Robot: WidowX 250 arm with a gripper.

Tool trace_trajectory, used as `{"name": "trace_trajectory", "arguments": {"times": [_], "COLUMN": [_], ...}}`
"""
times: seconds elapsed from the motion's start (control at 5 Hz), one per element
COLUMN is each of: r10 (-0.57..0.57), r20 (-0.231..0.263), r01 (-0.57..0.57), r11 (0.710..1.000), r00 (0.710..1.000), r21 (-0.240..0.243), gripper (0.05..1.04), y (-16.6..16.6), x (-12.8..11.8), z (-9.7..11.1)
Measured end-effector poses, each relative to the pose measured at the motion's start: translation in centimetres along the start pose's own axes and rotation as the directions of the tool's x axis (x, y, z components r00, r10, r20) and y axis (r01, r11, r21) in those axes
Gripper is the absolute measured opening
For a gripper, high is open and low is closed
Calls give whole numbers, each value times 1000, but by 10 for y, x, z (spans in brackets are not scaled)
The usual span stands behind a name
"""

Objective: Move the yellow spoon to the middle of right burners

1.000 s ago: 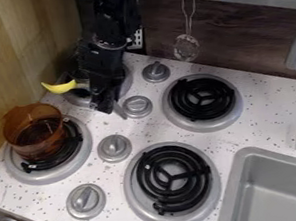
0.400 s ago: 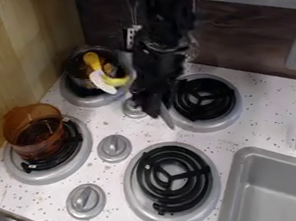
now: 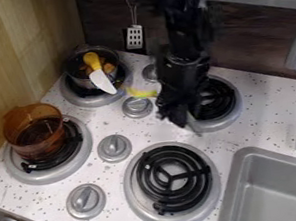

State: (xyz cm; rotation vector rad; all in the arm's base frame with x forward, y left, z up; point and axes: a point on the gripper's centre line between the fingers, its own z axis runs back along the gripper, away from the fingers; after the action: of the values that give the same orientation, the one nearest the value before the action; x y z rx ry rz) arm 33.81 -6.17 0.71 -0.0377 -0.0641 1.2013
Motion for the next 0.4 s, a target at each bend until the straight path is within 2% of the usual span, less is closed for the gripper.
{"name": "trace_trajectory", "arguments": {"times": [0.2,0.4], "r10": [24,16], "r20": [-12,-17], "r01": [-25,-18], "r11": [995,993], "r00": [1000,1000], "r21": [-92,-119], "gripper": [318,318], "y": [-12,-17], "x": [-2,-4], "z": [-15,-23]}}
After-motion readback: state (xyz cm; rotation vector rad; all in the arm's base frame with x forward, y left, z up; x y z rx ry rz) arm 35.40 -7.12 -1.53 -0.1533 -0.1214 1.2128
